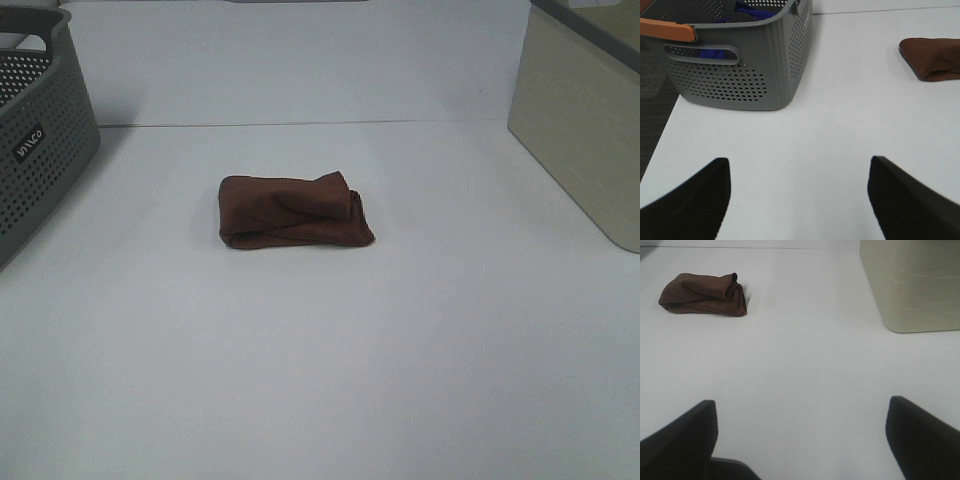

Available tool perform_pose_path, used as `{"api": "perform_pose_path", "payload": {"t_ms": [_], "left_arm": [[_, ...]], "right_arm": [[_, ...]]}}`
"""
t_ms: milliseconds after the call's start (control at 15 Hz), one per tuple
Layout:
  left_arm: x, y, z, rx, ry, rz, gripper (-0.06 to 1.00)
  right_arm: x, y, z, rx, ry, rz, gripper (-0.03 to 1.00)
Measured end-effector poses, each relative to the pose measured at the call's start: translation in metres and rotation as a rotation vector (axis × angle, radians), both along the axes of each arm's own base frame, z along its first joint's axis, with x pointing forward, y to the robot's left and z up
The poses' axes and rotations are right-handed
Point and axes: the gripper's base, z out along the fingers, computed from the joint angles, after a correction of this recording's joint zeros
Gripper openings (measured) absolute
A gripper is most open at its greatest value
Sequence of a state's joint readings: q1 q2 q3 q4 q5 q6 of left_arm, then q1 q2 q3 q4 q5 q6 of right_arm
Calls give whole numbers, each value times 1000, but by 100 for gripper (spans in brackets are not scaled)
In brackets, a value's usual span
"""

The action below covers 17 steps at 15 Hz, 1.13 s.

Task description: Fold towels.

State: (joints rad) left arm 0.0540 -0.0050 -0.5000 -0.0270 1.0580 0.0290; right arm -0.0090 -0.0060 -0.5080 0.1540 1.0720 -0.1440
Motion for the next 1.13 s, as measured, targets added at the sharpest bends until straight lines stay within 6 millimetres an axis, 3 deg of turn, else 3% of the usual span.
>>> {"api": "perform_pose_path", "payload": {"t_ms": [200,1133], "left_arm": [[0,-6,0,7,-4,-72,73],[0,-6,0,9,-4,-75,73]], "right_arm": [[0,0,0,0,0,0,85],[0,0,0,0,0,0,85]]}}
